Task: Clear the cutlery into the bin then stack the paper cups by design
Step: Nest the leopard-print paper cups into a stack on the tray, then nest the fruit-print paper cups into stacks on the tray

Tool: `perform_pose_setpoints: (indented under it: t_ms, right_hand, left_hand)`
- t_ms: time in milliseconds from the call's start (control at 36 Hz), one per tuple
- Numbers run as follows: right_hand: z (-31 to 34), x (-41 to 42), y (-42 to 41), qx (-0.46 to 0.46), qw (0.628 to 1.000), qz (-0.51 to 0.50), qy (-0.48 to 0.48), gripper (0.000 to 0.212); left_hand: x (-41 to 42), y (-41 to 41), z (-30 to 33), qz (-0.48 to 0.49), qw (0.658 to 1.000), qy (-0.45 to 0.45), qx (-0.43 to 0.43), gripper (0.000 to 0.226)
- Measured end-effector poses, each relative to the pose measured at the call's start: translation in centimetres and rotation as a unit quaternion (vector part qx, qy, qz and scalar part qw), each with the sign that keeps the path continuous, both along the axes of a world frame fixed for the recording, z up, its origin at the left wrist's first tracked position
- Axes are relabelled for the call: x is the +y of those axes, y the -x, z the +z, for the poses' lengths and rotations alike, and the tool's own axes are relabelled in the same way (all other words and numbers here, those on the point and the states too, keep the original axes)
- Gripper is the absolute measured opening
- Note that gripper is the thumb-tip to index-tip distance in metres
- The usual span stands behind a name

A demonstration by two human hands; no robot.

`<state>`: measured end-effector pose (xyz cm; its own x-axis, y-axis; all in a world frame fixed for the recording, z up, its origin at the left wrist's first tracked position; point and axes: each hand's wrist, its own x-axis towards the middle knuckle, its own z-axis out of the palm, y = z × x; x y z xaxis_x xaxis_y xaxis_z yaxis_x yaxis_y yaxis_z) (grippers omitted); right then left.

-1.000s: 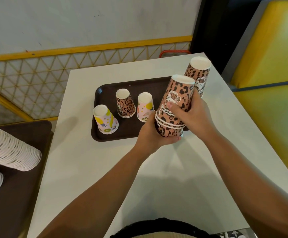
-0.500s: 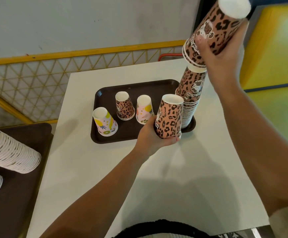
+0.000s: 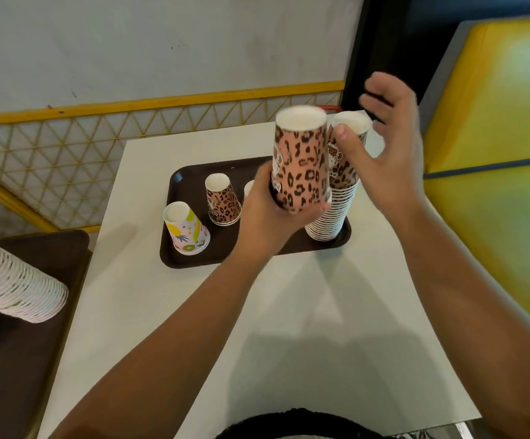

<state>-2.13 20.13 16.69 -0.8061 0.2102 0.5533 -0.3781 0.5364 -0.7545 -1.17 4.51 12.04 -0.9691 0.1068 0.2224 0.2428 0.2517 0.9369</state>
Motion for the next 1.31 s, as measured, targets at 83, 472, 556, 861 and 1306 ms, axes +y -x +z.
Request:
perform_pose_setpoints:
  t_ms: [83,472,556,861,1306]
  right_hand:
    - [1.2,0.0,-0.1,-0.057,0.994,0.092,-0.015,0.075]
    - [3.9,2.6,4.5,0.001,0.998,0.034,0.055,0.07]
    - [2.6,3.2,5.5,-0.038,0.998,0.016,0.055,0.067]
    - [-4.4,3.2,6.3,-0.123,0.992,0.011,0.009,0.071]
    - [-8.1,2.8,5.3,-0.158,0.987,-0.017,-0.018,0.08]
  left_hand:
    - [1.0,1.2,2.6,-0.006,0.998,0.009,0.064,0.086]
    - [4.5,8.3,7.8,-0.183,0.98,-0.055,0.064,0.085]
    - [4.3,8.6,6.2,-0.155,0.981,-0.111,-0.028,0.075]
    - [6.4,6.7,-0.6,-0.044,0.979,-0.111,-0.163,0.049]
    - [7.3,3.6,-2.9,0.011,0.985,-0.042,-0.165,0.021]
